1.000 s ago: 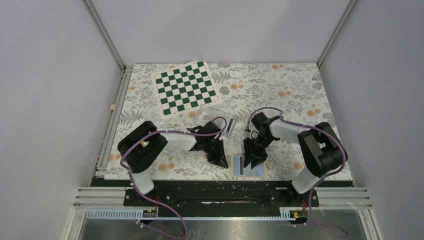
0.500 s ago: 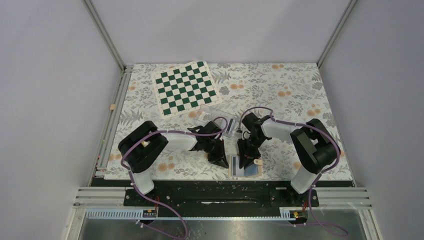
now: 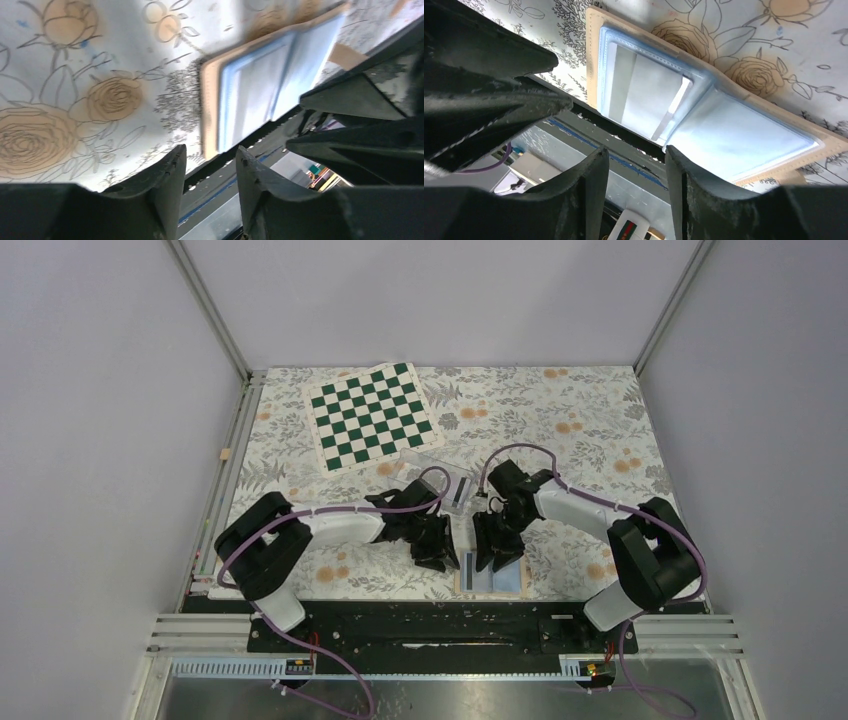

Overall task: Put the credit cards into the card holder
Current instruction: Insert the credit card into the card holder.

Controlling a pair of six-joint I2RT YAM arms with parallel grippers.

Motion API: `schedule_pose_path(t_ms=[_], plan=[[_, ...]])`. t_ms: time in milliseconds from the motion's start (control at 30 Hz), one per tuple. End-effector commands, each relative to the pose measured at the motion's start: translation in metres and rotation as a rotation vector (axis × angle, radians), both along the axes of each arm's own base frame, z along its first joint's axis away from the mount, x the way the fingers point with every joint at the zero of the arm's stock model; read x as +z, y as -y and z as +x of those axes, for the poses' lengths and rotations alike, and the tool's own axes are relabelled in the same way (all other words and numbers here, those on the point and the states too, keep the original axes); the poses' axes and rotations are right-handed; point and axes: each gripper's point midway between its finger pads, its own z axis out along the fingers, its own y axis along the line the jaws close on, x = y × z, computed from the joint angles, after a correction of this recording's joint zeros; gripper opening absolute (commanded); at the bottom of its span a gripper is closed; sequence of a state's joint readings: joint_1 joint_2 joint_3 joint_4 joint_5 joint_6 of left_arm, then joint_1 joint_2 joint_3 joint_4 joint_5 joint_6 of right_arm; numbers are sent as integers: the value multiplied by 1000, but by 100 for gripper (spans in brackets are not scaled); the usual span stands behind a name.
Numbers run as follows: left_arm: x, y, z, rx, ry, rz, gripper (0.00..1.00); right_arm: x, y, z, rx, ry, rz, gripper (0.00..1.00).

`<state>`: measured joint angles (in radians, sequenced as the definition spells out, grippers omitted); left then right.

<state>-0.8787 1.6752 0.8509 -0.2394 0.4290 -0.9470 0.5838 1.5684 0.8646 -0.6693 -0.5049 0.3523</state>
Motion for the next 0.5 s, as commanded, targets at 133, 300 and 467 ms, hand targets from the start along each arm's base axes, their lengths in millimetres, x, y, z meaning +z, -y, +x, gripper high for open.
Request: schedule_pose_path(t_ms=[133, 300, 467], plan=[[35, 39, 4, -36, 16, -239, 44, -7, 19, -8, 25, 25, -80, 42], [27, 46, 4, -39, -7, -262, 43, -20, 18, -9, 25, 10, -83, 33], [16, 48, 5, -42, -20, -255, 42, -28, 14, -8, 22, -8, -77, 28]])
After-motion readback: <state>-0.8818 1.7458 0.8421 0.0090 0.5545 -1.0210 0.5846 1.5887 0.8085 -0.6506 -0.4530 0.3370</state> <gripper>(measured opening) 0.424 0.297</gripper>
